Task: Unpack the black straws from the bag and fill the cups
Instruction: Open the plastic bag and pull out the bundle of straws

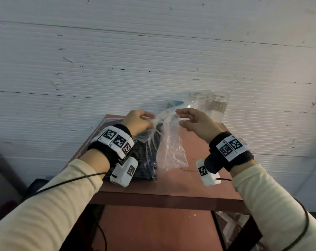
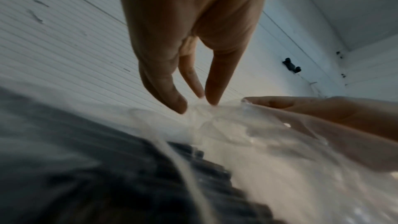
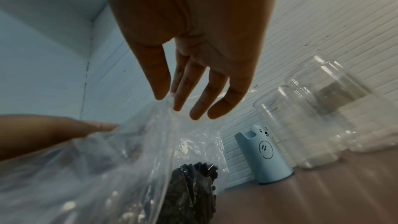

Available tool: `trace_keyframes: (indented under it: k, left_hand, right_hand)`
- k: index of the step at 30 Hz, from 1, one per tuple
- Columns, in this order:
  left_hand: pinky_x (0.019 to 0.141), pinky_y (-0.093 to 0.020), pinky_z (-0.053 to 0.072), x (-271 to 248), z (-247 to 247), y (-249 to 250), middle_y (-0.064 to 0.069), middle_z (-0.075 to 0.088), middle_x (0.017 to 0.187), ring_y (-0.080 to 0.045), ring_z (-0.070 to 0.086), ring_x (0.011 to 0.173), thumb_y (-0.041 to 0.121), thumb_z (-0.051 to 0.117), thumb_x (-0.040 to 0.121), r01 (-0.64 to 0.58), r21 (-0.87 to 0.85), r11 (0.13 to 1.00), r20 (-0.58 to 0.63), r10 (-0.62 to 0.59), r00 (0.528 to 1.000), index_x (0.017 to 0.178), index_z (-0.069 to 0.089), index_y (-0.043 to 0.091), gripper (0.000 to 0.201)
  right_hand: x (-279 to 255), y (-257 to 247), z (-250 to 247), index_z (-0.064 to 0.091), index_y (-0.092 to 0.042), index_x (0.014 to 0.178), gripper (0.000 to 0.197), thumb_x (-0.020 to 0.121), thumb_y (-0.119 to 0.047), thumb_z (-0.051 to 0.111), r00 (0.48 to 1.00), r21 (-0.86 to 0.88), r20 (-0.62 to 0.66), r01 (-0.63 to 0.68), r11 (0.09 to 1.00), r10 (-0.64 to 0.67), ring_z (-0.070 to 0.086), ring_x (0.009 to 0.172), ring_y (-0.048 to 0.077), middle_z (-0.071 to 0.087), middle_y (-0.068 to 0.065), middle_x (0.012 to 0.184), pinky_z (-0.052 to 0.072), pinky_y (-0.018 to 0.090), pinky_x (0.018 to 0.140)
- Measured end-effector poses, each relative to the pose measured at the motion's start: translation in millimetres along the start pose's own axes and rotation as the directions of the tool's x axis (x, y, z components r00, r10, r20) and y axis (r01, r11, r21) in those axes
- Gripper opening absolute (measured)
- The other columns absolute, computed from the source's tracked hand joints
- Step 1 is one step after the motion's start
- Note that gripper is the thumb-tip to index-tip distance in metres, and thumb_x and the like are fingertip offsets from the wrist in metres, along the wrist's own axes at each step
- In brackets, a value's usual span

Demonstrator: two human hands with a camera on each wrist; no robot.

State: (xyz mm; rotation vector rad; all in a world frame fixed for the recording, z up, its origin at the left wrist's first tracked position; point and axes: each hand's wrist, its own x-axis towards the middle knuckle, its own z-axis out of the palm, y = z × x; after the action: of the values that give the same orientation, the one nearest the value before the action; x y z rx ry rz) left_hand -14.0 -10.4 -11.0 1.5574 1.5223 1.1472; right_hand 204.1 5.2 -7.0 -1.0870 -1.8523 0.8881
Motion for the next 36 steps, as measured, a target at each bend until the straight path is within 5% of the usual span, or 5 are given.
trace_keyframes:
  k: [7,11,18,25,36]
  left_hand:
    - [0.073,-0.019,0.047,-9.3,21.1,29.0,0.010,0.061,0.095,-0.005,0.061,0.090,0.036,0.076,0.080,-0.211,0.034,0.977,0.038,0.210,0.977,0.114,0.065,0.029,0.037]
    - [0.057,-0.017,0.048,-8.7,24.6,27.2,0.007,0.058,0.085,-0.011,0.060,0.076,0.022,0.074,0.084,-0.192,-0.014,0.981,0.027,0.193,0.981,0.106,0.065,0.030,0.025]
    - [0.076,-0.041,0.059,-3.7,7.4,16.4,-0.011,0.073,0.086,-0.021,0.067,0.072,0.002,0.065,0.083,-0.114,-0.158,0.981,-0.076,0.103,0.992,0.097,0.072,0.026,0.029]
    - [0.083,-0.045,0.057,-6.4,7.2,14.1,-0.024,0.069,0.099,-0.028,0.066,0.082,0.002,0.066,0.087,-0.064,-0.338,0.939,-0.015,0.062,0.998,0.101,0.068,0.021,0.024]
    - [0.079,-0.041,0.058,-7.9,9.9,8.4,-0.017,0.072,0.094,-0.027,0.068,0.079,-0.001,0.070,0.084,-0.047,-0.385,0.922,0.028,0.062,0.998,0.103,0.065,0.019,0.029]
  right_hand:
    - [-16.9,-11.9,3.3,0.040,-0.041,0.137,0.049,0.098,-0.013,0.051,0.983,-0.011,0.179,0.032,0.999,-0.029,0.054,0.119,0.007,0.048,-0.013,0.140,0.049,0.030,0.094]
    - [-18.8,-17.3,8.2,0.038,-0.037,0.142,0.054,0.098,-0.007,0.044,0.973,-0.068,0.226,0.052,0.996,-0.035,0.055,0.116,0.006,0.044,-0.017,0.142,0.051,0.029,0.093]
    - [-9.2,-9.2,1.4,0.047,-0.032,0.132,0.035,0.100,-0.018,0.045,0.995,-0.098,0.090,-0.034,0.995,0.043,0.062,0.108,0.019,0.059,0.004,0.122,0.052,0.037,0.092]
    - [-4.0,-5.5,23.2,0.045,-0.034,0.129,0.035,0.100,-0.014,0.045,0.966,0.129,0.241,-0.127,0.983,0.093,0.064,0.096,0.032,0.060,0.022,0.103,0.051,0.048,0.096]
    - [-7.8,-8.5,-9.1,0.064,-0.004,0.110,0.022,0.092,0.004,0.054,0.998,0.179,-0.066,0.022,0.984,-0.011,0.061,0.079,0.012,0.063,0.010,0.108,0.053,0.016,0.071]
